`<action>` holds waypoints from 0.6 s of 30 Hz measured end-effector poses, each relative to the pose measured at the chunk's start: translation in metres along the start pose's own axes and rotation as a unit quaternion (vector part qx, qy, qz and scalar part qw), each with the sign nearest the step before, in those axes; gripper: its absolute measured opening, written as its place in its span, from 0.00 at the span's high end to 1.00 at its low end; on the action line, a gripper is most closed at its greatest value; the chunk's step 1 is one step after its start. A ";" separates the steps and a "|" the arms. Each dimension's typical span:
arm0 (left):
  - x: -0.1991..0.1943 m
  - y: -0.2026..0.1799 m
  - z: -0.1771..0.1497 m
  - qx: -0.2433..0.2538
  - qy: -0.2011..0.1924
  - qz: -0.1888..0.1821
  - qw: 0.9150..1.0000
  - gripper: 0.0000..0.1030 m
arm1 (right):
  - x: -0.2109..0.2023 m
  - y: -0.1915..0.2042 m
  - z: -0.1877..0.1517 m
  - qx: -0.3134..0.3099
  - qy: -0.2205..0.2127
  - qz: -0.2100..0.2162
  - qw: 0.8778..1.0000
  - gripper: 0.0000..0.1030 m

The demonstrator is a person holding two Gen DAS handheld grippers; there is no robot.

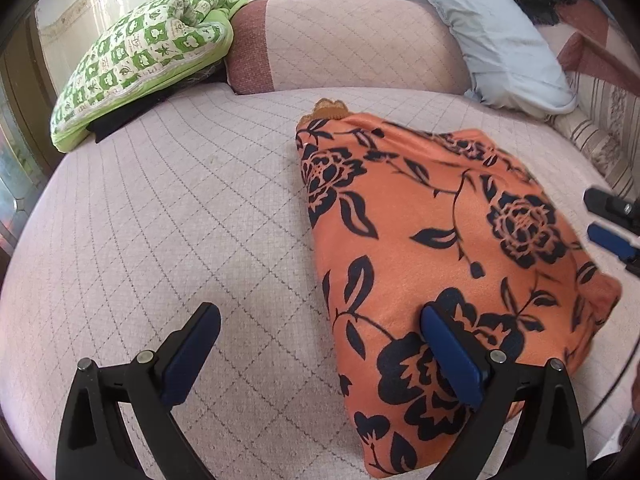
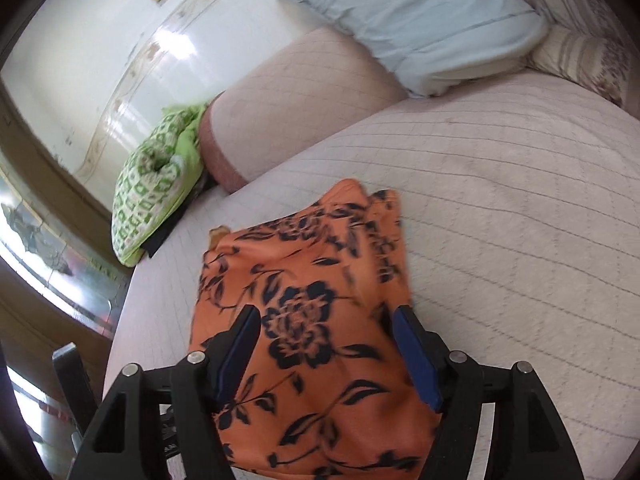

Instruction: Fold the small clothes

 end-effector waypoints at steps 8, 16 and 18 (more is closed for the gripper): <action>-0.016 0.003 0.022 -0.026 -0.020 -0.109 0.994 0.02 | -0.002 -0.051 0.010 0.078 0.025 0.022 0.996 0.30; 0.002 0.000 0.020 -0.048 0.027 -0.183 0.982 0.03 | 0.006 -0.064 0.003 0.127 0.067 0.075 0.987 0.30; 0.008 0.000 0.016 -0.049 0.037 -0.182 0.981 0.03 | 0.011 -0.063 -0.002 0.136 0.084 0.088 0.983 0.30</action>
Point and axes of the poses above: each gripper's, at about its wrist camera, not at the fingertips, and x roughly the way its jaws point, y to its left, z to its top, the point moved 9 cm from there along x, roughly the way its jaws point, and after that the axes turned 5 degrees about -z, right-handed, at the moved point
